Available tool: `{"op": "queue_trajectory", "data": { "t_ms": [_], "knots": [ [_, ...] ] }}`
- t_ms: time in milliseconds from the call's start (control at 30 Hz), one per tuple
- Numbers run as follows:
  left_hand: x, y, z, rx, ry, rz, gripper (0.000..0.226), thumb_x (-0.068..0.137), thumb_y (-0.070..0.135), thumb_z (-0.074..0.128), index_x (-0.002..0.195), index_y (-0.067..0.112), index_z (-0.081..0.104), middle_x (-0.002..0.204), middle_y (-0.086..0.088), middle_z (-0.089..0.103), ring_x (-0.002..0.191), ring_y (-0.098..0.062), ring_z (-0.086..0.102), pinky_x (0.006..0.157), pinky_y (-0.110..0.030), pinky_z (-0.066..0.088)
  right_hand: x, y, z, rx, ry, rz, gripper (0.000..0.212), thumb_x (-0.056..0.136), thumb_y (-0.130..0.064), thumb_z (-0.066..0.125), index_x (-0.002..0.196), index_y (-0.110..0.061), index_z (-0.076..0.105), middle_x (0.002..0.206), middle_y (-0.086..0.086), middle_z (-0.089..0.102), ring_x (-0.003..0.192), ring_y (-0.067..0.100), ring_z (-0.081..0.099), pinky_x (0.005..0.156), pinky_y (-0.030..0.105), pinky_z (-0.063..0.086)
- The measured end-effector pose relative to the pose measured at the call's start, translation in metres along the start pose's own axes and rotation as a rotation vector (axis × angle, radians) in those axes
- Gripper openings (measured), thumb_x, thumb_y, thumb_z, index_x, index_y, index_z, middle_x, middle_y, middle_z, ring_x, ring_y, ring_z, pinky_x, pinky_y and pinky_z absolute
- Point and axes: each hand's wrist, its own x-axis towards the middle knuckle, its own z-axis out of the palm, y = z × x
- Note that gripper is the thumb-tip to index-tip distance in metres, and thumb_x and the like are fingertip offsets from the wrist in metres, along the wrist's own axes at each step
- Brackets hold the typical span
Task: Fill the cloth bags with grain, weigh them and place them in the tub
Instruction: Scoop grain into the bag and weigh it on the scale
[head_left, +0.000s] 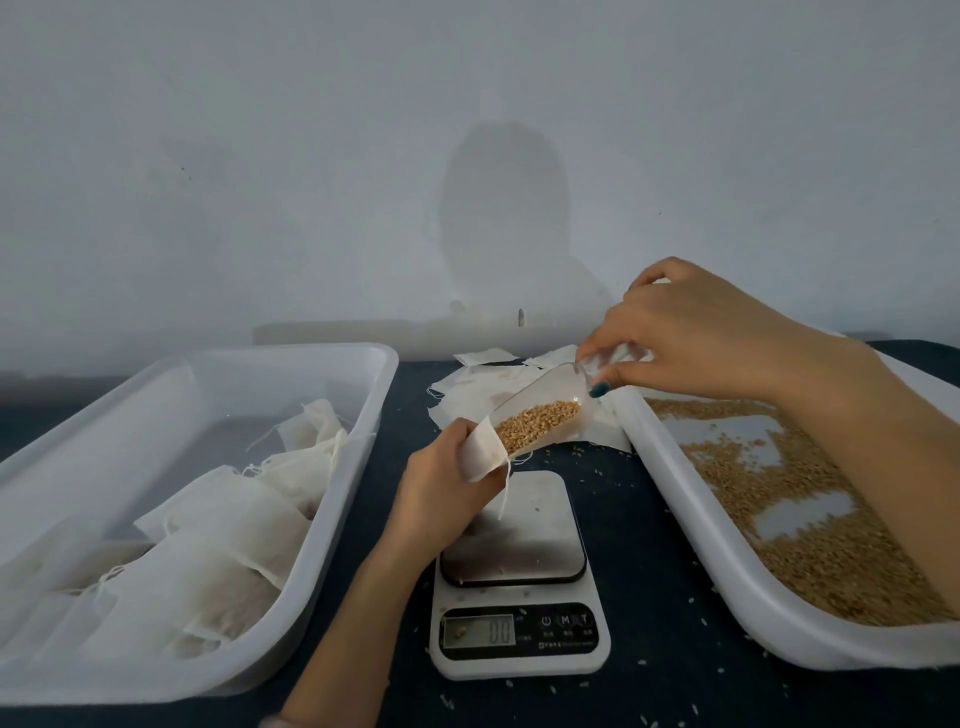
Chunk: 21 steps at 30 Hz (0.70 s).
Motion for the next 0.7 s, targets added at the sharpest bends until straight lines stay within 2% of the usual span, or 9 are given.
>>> {"op": "queue_trajectory", "data": {
  "t_ms": [67, 133, 267, 367, 700],
  "knots": [
    [-0.001, 0.001, 0.000, -0.022, -0.003, 0.012, 0.030, 0.083, 0.046, 0.071, 0.104, 0.039, 0.051, 0.094, 0.029, 0.056, 0.088, 0.006, 0.059, 0.064, -0.010, 0.051, 0.000, -0.002, -0.003, -0.050, 0.026, -0.026, 0.050, 0.082, -0.070, 0.034, 0.110, -0.047, 0.067, 0.096, -0.023, 0.070, 0.096, 0.007, 0.060, 0.099, 0.027, 0.025],
    [-0.001, 0.002, 0.001, -0.042, -0.005, 0.012, 0.031, 0.083, 0.045, 0.071, 0.105, 0.040, 0.051, 0.094, 0.030, 0.056, 0.088, 0.007, 0.058, 0.066, -0.010, 0.051, 0.001, -0.004, -0.007, -0.091, 0.035, -0.044, 0.050, 0.083, -0.068, 0.033, 0.110, -0.045, 0.068, 0.097, -0.018, 0.069, 0.096, 0.007, 0.062, 0.107, 0.034, 0.024],
    [-0.002, 0.004, 0.000, -0.072, 0.016, 0.024, 0.025, 0.084, 0.040, 0.072, 0.098, 0.041, 0.051, 0.093, 0.030, 0.057, 0.086, 0.012, 0.058, 0.061, -0.008, 0.048, 0.003, -0.007, -0.011, -0.145, 0.050, -0.035, 0.049, 0.085, -0.064, 0.034, 0.111, -0.041, 0.069, 0.097, -0.013, 0.071, 0.093, 0.010, 0.064, 0.112, 0.040, 0.021],
    [-0.002, 0.005, -0.001, -0.098, 0.033, 0.030, 0.023, 0.083, 0.035, 0.072, 0.090, 0.040, 0.051, 0.093, 0.025, 0.061, 0.085, 0.015, 0.056, 0.059, -0.005, 0.043, 0.002, -0.007, -0.012, -0.159, 0.075, -0.031, 0.048, 0.086, -0.062, 0.036, 0.110, -0.040, 0.070, 0.096, -0.012, 0.071, 0.091, 0.011, 0.064, 0.112, 0.041, 0.023],
    [-0.002, 0.007, -0.002, -0.128, 0.034, 0.021, 0.022, 0.082, 0.036, 0.073, 0.087, 0.040, 0.052, 0.091, 0.019, 0.063, 0.080, 0.011, 0.057, 0.055, -0.006, 0.042, -0.008, 0.002, -0.007, -0.110, 0.099, 0.033, 0.049, 0.086, -0.065, 0.035, 0.115, -0.044, 0.067, 0.101, -0.016, 0.070, 0.097, 0.011, 0.061, 0.111, 0.037, 0.025]
  ]
}}
